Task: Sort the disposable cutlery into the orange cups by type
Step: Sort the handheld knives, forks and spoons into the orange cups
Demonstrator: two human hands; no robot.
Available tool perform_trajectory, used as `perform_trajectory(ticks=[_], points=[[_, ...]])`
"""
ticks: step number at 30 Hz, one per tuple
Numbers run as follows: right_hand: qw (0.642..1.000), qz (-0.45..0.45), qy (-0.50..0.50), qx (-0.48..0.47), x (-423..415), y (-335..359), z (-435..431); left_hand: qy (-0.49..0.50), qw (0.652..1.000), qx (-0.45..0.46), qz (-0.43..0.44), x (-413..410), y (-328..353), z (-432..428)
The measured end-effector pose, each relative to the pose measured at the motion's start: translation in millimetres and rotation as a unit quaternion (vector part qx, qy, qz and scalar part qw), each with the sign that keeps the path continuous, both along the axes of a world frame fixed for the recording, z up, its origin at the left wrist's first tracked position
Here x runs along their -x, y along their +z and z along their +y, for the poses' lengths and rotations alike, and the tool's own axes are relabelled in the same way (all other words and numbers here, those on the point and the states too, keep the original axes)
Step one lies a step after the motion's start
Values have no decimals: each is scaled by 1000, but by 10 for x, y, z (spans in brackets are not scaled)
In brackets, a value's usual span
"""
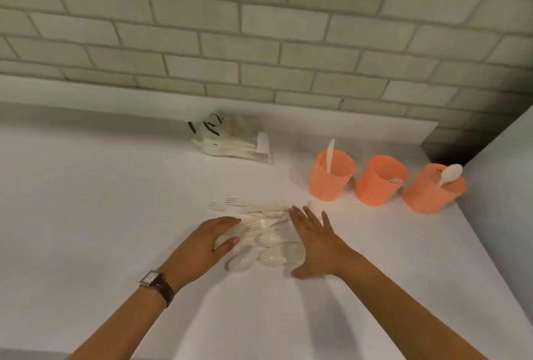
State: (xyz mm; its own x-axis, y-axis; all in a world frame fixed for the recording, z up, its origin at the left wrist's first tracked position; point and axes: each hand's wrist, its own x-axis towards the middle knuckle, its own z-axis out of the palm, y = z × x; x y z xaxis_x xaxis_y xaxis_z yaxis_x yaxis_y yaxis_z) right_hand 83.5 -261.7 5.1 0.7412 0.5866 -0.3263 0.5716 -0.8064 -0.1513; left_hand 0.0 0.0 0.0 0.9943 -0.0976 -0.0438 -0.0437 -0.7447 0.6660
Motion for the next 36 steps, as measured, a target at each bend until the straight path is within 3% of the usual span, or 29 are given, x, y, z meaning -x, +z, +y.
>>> perform_trajectory(ticks=[16, 19, 23, 28, 36], points=[[995, 38, 87, -19, -554, -83, 433, 212, 975, 56, -39, -40, -146, -227], [992, 61, 94, -52, -551, -136, 503, 283, 954, 70, -73, -64, -216, -146], [991, 63, 77, -87, -521, -209, 556, 378, 909, 168, -49, -242, -239, -101], [988, 62, 38, -138, -428, -299, 537, 332, 925, 184, -21, -558, -376, -58], [993, 42, 18, -108, -364, -265, 669, 254, 935, 248, 3, -661, -466, -209]])
